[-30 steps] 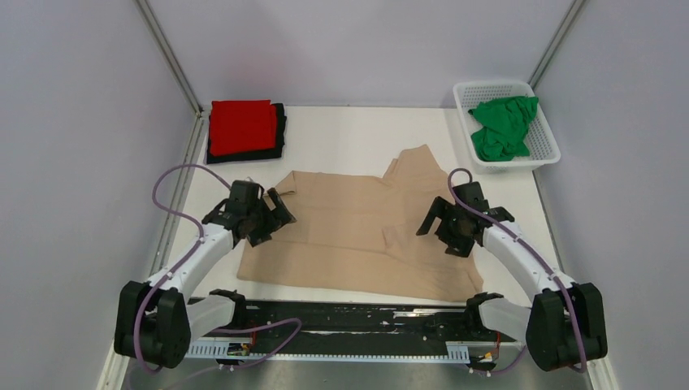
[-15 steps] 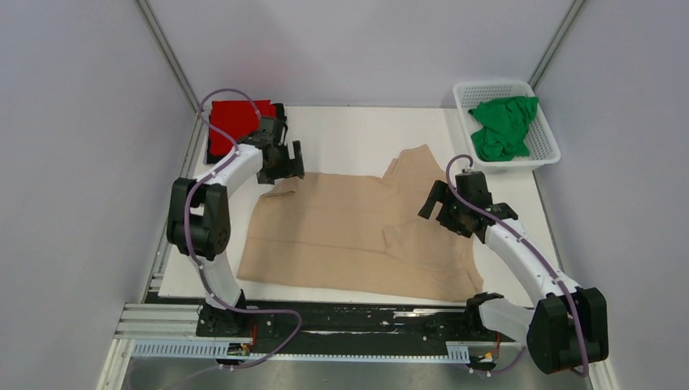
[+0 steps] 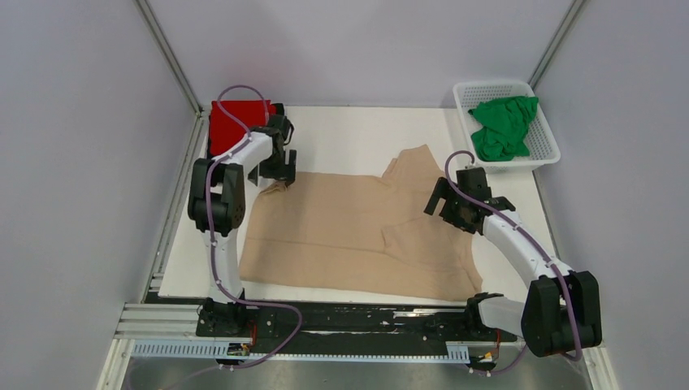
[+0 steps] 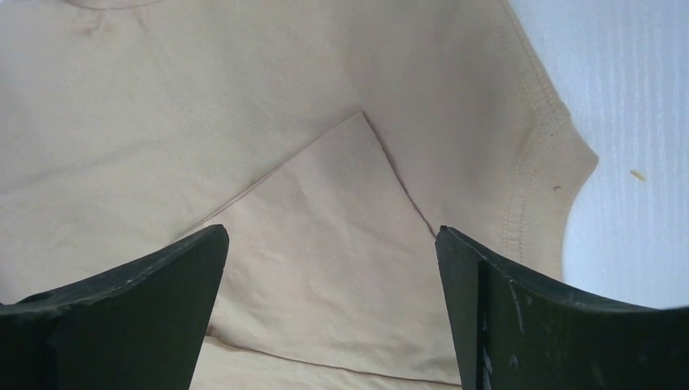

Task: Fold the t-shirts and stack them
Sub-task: Fold the flattened tshirt in 1/3 of the way

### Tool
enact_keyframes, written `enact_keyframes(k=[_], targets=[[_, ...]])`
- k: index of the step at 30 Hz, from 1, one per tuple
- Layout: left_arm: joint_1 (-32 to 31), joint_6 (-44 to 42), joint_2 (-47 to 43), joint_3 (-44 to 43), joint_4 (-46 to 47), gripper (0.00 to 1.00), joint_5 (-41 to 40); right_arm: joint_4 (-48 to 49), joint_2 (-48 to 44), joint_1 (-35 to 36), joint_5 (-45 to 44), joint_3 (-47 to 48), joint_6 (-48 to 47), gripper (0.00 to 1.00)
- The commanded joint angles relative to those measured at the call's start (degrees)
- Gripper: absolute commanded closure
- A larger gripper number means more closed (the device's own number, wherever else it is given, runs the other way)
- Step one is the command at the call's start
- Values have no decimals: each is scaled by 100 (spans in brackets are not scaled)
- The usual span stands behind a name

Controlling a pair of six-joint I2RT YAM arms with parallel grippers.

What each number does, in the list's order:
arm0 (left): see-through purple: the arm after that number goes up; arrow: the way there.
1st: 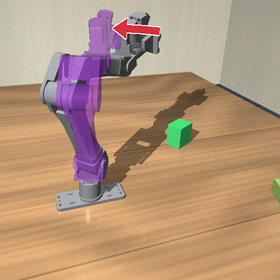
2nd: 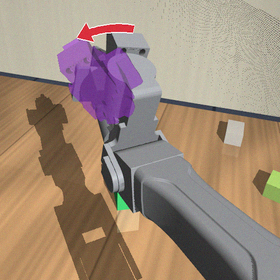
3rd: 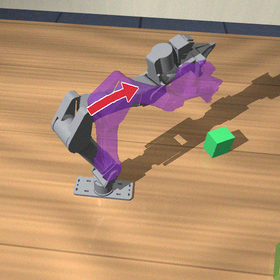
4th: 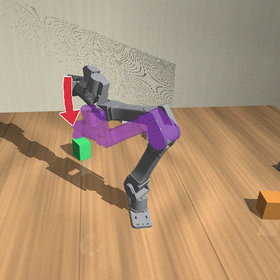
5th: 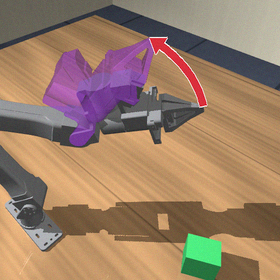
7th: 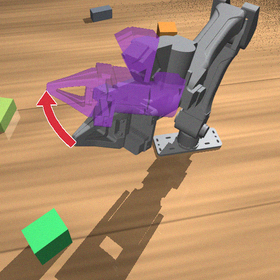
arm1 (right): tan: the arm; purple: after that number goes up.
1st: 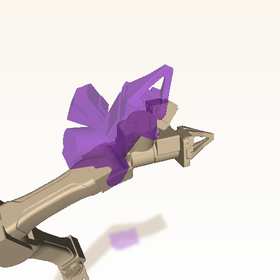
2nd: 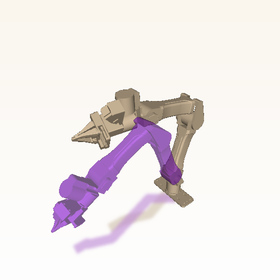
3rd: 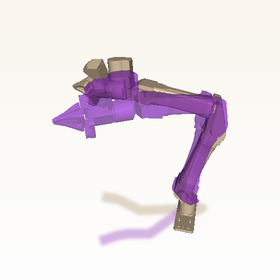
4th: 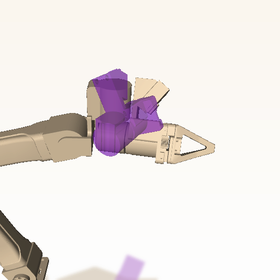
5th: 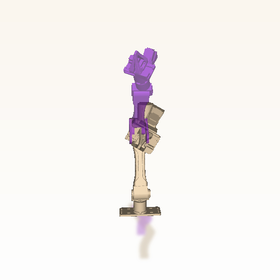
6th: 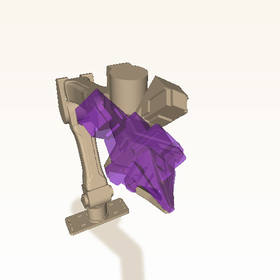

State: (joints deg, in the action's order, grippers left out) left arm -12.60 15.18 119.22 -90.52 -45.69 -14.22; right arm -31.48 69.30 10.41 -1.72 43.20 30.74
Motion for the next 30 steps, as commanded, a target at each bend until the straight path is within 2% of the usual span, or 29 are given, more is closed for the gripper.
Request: enact_keyframes(k=[1,7,9,14,18,22,23,30], targets=[[627,94,169,-477,-399,0,-951,296,-114,-85,-142,211,-113,0],[1157,398,54,-1003,-384,0,-973,309,-139,-128,-232,221,-75,0],[1192,337,-9,-1063,-283,0,-687,326,-120,-136,-210,237,-53,0],[1199,401,-204,-638,425,0,810,485,37,-134,-161,312,-42,0],[1199,651,-154,-445,924,0,1526,620,260,-129,-110,443,-34,0],[1199,753,35,-435,1207,8,1747,721,424,-133,12,521,-35,0],[1199,746,122,-464,1204,12,1752,741,446,-133,13,523,-33,0],[1194,666,467,-609,1058,25,1797,929,573,-140,-138,473,-145,0]])
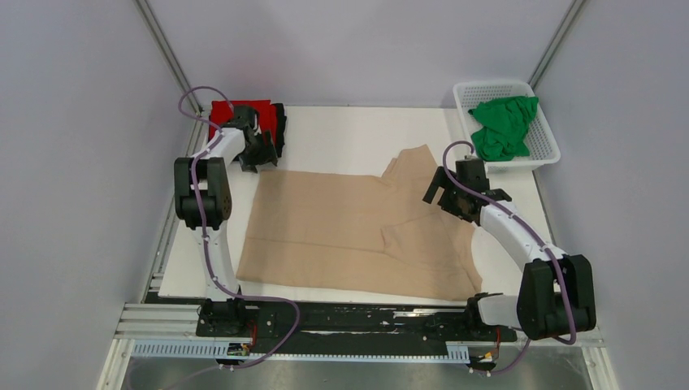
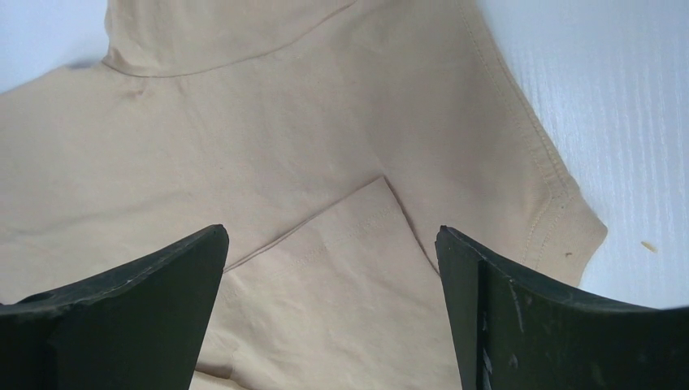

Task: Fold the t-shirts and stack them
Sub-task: Fold the flattened tshirt in 1/3 of the way, then grab the side of the flattened tshirt furthest away from the robot with both arms

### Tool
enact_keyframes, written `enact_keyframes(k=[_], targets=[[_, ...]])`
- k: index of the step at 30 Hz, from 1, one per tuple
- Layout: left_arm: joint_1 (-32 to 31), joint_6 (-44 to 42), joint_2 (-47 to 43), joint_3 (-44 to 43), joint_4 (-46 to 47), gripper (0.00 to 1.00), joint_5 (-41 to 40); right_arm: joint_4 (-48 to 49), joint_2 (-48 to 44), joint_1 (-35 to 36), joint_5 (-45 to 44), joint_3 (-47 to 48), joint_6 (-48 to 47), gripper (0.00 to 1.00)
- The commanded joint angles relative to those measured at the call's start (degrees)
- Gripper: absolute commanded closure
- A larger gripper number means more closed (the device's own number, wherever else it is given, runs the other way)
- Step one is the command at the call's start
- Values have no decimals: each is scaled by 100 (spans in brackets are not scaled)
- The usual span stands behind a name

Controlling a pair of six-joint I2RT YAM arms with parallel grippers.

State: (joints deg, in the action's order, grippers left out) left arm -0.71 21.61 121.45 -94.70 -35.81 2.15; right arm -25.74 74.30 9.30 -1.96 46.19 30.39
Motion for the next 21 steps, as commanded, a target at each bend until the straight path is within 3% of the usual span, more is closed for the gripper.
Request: enact_keyframes(k=[1,7,12,17,21], targets=[[6,21,282,-182,58,26,177,365,100,-32,-130,184,-112,0],[1,72,383,-68,127,36,201,479,236,-31,-71,218,-153,0],[-3,60,368,4,61,59,450,541,383,-67,-362,276,-244,0],[-17,-6,108,413,179,72,528,564,609,-117,-351,522,-198,0],[-17,-52,-19,516,168,100,446,586,828,-128,-341,738,-239,0]])
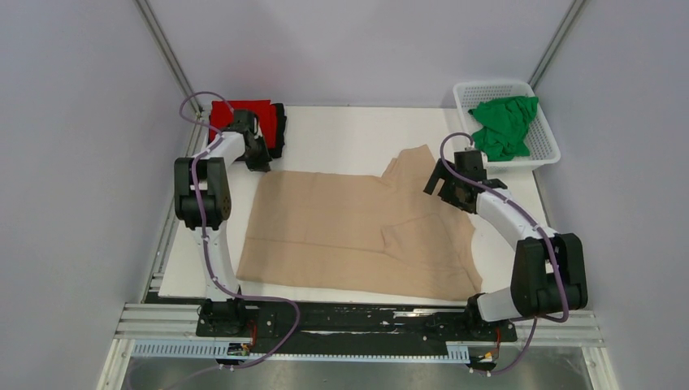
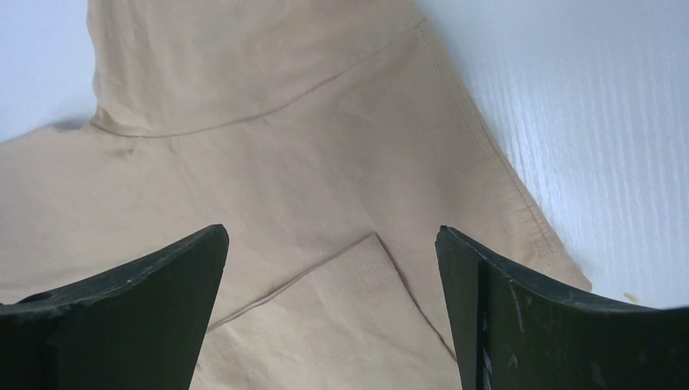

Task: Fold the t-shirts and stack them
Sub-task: Grab the side of the flattened tshirt furthest away from the robot with both arms

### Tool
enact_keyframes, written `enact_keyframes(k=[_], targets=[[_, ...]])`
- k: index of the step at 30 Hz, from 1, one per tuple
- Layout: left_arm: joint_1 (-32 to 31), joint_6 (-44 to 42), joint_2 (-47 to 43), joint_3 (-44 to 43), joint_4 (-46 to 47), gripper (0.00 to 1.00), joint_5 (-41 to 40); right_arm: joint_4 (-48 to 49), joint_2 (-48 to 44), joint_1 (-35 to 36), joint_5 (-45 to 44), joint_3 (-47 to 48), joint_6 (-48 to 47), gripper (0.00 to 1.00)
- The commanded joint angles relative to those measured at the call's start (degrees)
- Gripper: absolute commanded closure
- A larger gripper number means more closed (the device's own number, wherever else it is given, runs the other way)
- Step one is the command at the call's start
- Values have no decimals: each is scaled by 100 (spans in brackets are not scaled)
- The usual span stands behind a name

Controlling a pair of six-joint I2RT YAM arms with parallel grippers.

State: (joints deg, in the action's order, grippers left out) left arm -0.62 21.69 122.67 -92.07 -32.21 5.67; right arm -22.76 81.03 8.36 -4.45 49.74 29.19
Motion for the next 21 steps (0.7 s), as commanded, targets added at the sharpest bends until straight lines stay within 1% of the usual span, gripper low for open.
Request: enact_keyframes(k=[1,5,9,14,18,21], targets=[[-26,-69,-157,257,-186,100,86,292,213,-30,-72,446,-123,0],[-26,-97,-392,297,-104,100,99,287,532,-33,77,810,-202,0],[-26,-39,-920,566,155,100,100,272,988,-32,6,1388,-236,0],[-26,-7,-1547,1024,381,100,-39,191,1928,-36,-256,2452,-482,0],[-34,-11,-1721,1237,293,100,-58,45,2850,-43,-448,3446,-797,0],[-34,-1,-1853,1485,342,100,5,-31,3483,-39,-414,4186,-968,1]])
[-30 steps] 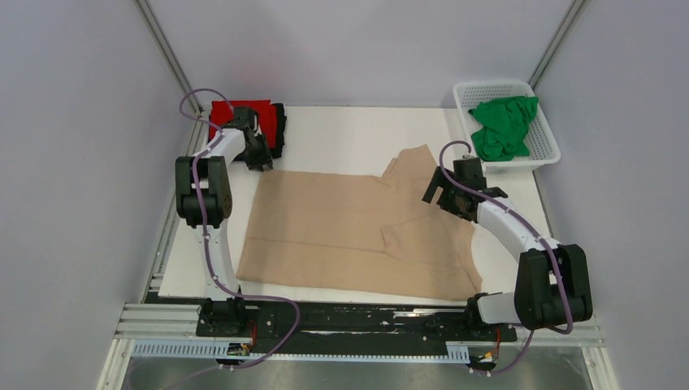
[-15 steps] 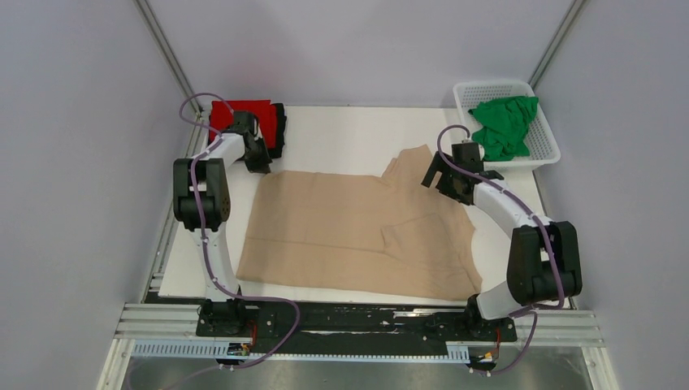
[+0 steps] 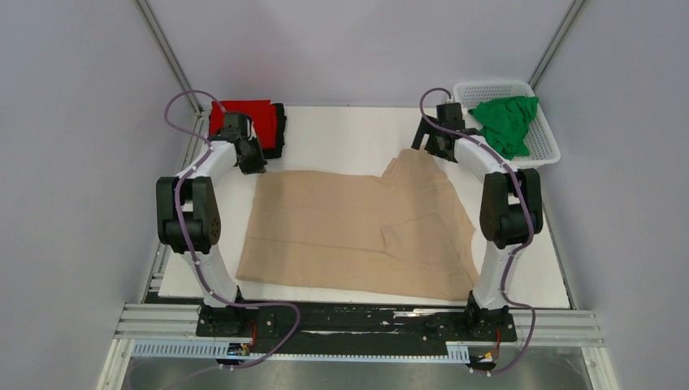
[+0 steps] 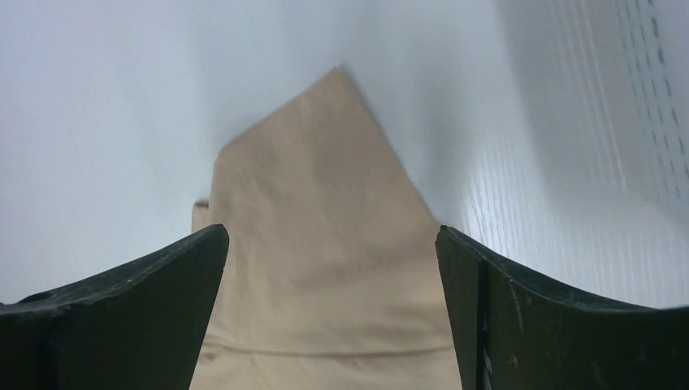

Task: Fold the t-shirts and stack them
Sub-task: Grab the side of the flattened tshirt furthest away from the robot with both arms

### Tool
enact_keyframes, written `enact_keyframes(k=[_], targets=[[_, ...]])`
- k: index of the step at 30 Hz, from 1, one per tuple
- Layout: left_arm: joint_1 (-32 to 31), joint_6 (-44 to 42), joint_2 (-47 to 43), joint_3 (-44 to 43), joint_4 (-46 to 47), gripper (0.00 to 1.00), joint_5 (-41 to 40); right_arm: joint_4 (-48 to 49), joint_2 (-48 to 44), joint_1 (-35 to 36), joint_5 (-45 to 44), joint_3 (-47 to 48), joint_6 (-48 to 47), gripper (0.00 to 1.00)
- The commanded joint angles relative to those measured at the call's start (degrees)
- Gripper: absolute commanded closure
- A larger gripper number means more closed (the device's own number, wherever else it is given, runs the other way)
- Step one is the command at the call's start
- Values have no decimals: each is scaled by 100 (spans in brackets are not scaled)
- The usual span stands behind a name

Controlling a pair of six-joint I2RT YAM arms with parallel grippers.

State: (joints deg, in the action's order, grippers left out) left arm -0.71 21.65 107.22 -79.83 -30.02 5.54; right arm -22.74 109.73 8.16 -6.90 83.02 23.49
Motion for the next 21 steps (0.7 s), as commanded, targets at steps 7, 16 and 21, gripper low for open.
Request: enact_keyframes(k=[7,16,21], targets=[[-63,2,-483,464,211,100,296,-76,1992,-23,116,2519,-772,12],[-96,88,-658,617,290,100,353,-394,2807,83,111,3186,-1216,31],[-95,119,-762,657,295,100,359,-520,2609,180,-113,2691,-1299,41]])
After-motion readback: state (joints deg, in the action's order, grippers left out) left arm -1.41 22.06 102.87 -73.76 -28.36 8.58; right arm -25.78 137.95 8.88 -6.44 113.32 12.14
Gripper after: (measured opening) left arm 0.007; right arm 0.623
